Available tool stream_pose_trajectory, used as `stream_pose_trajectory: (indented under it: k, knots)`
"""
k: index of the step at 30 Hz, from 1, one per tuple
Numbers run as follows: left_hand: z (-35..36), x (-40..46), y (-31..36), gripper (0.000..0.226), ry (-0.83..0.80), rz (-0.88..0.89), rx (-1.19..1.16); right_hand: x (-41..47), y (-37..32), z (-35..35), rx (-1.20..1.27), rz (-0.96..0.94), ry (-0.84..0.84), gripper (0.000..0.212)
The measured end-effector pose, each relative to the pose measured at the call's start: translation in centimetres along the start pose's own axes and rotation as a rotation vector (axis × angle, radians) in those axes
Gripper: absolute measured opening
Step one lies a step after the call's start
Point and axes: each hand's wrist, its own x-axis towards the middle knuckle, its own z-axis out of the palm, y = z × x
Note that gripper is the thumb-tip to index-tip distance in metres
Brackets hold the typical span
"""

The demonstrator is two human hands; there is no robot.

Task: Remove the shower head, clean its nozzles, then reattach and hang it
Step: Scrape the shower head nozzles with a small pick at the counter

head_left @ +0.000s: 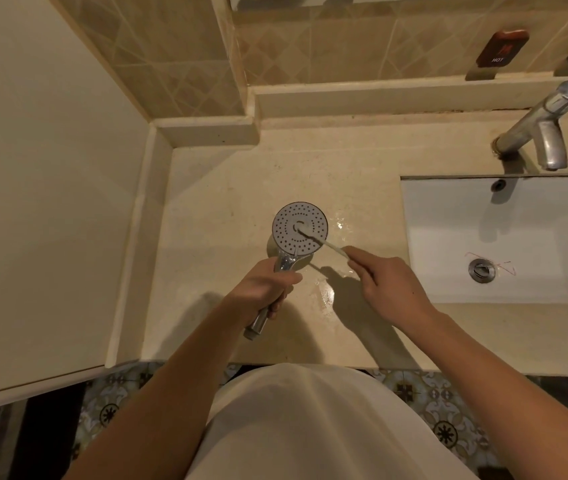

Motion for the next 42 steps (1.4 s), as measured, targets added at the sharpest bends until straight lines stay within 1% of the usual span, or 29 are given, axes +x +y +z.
stream_pose_trajectory:
  k: [2,4,7,10,11,13,15,17,19,20,24,25,27,30,31,33,36,38,40,42]
  knots:
    - [0.1,-0.1,0.1,0.031,0.048,0.003,0.060,0.8,0.5,-0.5,-0.014,0.056,0.060,0.025]
    - [0.4,-0.1,0.2,0.030,0.068,0.005,0.082,1.3,0.8,-0.9,-0.012,0.075,0.078,0.023]
    - [0.4,-0.3,0.3,0.021,0.069,0.007,0.089,0.8,0.7,-0.7,0.054,0.053,0.022,0.027]
    - [0.2,-0.3,0.1,0.012,0.072,0.000,0.100,-0.3,0.4,-0.3,-0.013,-0.012,-0.064,0.032]
    - [0.2,-0.3,0.1,0.013,0.075,-0.002,0.099,-0.4,0.4,-0.2,-0.022,-0.020,-0.052,0.032]
    - [0.3,-0.2,0.1,0.018,0.075,-0.003,0.087,0.1,0.6,-0.1,0.005,0.025,0.030,0.030]
    - [0.5,-0.1,0.2,0.018,0.069,0.005,0.078,0.5,0.5,0.2,0.035,0.053,0.084,0.028]
    - [0.6,0.0,0.2,0.020,0.072,0.011,0.083,0.5,-0.3,0.8,0.049,0.020,0.051,0.028]
    - [0.7,0.1,0.0,0.026,0.076,0.008,0.103,0.0,-1.3,1.5,0.012,-0.036,-0.024,0.031]
    - [0.7,0.1,-0.1,0.028,0.077,0.006,0.112,0.0,-1.5,1.7,-0.009,-0.049,-0.030,0.031]
    - [0.8,0.2,-0.4,0.031,0.073,0.003,0.106,1.7,-0.5,1.0,0.063,0.096,0.151,0.028]
    - [0.8,0.2,-0.4,0.031,0.070,0.005,0.104,1.8,-0.2,0.9,0.052,0.101,0.166,0.027]
    - [0.7,0.1,-0.5,0.030,0.062,0.009,0.103,1.4,-0.3,1.1,0.030,0.047,0.122,0.026]
    - [0.6,-0.1,-0.8,0.029,0.069,0.006,0.108,0.0,-0.9,1.8,-0.039,-0.087,-0.046,0.030]
    - [0.6,-0.1,-0.9,0.028,0.072,0.003,0.112,-0.2,-0.9,1.8,-0.085,-0.118,-0.076,0.030]
    - [0.6,-0.2,-0.9,0.026,0.078,-0.005,0.116,0.2,-0.7,1.5,-0.106,-0.106,-0.026,0.026]
    - [0.7,-0.3,-0.7,0.023,0.069,0.004,0.116,1.3,-0.3,0.8,-0.061,-0.002,0.100,0.020]
    - [0.8,-0.3,-0.7,0.020,0.063,0.013,0.116,1.5,-0.7,1.0,-0.051,-0.001,0.100,0.023]
    - [0.8,-0.3,-0.7,0.020,0.073,0.012,0.114,1.1,-1.4,1.6,-0.058,-0.045,0.000,0.030]
    - [0.8,-0.3,-0.8,0.020,0.081,0.009,0.125,0.5,-2.0,2.3,-0.134,-0.103,-0.122,0.035]
